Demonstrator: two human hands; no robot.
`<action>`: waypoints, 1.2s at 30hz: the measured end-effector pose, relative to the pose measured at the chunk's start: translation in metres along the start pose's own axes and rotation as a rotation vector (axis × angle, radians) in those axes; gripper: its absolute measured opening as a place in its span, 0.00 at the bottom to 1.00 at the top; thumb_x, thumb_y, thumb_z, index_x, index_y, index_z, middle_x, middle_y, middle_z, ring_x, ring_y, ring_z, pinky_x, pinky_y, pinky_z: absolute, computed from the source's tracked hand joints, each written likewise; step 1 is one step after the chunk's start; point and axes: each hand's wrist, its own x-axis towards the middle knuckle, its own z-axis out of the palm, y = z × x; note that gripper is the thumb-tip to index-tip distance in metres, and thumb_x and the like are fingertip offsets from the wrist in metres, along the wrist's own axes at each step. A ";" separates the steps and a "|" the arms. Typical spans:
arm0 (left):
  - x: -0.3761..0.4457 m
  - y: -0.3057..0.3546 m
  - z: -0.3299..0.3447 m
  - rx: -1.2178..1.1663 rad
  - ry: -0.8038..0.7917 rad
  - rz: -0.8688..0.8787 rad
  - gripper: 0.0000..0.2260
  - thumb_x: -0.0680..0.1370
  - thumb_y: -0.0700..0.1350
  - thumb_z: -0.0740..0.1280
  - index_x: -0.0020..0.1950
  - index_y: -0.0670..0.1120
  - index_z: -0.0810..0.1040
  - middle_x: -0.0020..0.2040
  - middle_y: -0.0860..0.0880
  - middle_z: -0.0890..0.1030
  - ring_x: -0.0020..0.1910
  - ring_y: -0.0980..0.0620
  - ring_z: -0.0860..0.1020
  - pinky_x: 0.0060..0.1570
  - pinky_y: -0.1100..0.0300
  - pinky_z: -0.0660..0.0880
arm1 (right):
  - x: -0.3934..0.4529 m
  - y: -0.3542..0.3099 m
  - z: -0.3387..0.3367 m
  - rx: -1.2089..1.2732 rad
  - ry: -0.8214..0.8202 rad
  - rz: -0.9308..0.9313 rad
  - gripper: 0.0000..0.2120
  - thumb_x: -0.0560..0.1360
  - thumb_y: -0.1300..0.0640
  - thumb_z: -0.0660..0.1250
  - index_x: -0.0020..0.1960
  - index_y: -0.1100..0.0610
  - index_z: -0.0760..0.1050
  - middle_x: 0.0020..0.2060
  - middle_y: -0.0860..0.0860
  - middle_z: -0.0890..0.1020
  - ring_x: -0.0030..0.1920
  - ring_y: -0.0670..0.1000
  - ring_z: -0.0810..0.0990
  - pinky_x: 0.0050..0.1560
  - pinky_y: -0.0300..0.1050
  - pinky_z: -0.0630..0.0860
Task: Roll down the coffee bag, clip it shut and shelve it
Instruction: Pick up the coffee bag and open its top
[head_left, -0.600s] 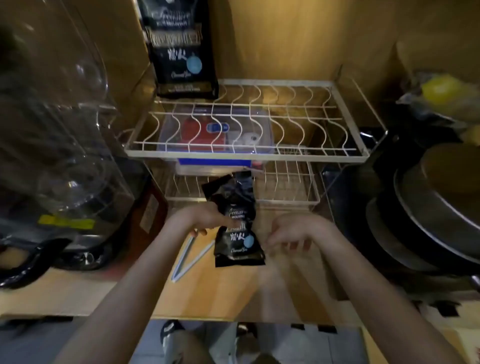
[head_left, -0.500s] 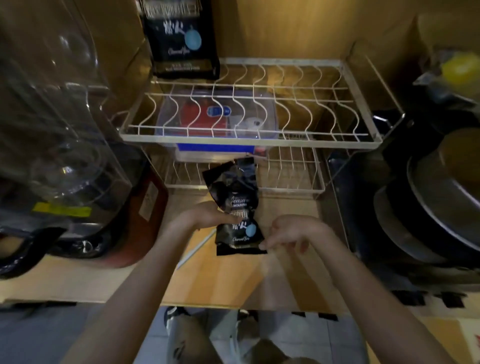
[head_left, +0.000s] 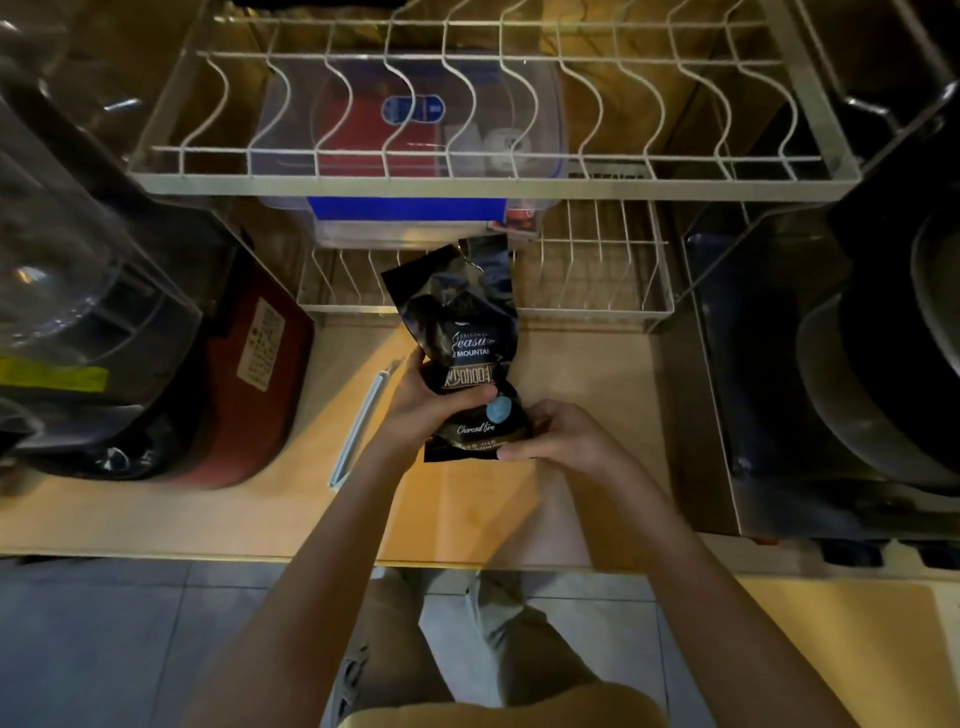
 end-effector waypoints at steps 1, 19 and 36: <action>-0.001 -0.001 0.000 -0.006 0.007 0.002 0.37 0.60 0.41 0.78 0.65 0.47 0.66 0.56 0.46 0.78 0.52 0.53 0.78 0.50 0.59 0.77 | 0.000 0.002 0.003 0.017 0.035 -0.010 0.26 0.58 0.58 0.80 0.53 0.62 0.75 0.49 0.55 0.81 0.50 0.52 0.80 0.52 0.47 0.76; -0.035 0.003 -0.019 0.310 0.017 0.282 0.49 0.55 0.47 0.80 0.70 0.47 0.58 0.64 0.49 0.72 0.63 0.58 0.71 0.63 0.59 0.71 | 0.013 0.020 0.035 -0.204 0.564 -0.430 0.18 0.61 0.60 0.76 0.47 0.60 0.72 0.46 0.55 0.75 0.38 0.48 0.74 0.35 0.44 0.75; -0.070 0.081 0.011 0.878 0.073 0.882 0.06 0.73 0.42 0.67 0.47 0.43 0.81 0.44 0.46 0.84 0.47 0.47 0.80 0.49 0.49 0.76 | 0.007 0.020 0.017 -0.296 0.357 -0.405 0.25 0.62 0.69 0.69 0.58 0.59 0.70 0.55 0.56 0.74 0.56 0.56 0.73 0.51 0.47 0.73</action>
